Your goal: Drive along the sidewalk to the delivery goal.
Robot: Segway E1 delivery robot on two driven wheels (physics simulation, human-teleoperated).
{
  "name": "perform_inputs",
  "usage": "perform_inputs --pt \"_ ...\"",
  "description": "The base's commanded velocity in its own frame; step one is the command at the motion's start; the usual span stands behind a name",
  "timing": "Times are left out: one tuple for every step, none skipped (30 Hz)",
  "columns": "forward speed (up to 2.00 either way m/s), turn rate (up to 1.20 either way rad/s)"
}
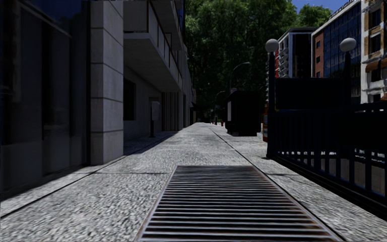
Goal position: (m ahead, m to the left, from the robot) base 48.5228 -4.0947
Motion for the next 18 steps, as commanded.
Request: perform_inputs --pt "2.0 0.0" --pt "2.0 0.0" --pt "2.0 0.0" --pt "2.0 0.0" --pt "2.0 0.0" --pt "2.0 0.0" --pt "2.0 0.0" --pt "2.0 0.0" --pt "2.0 0.0" --pt "2.0 0.0" --pt "2.0 0.0" --pt "2.0 0.0" --pt "2.0 0.0" --pt "2.0 0.0" --pt "2.0 0.0" --pt "2.0 0.0" --pt "2.0 0.0" --pt "2.0 0.0"
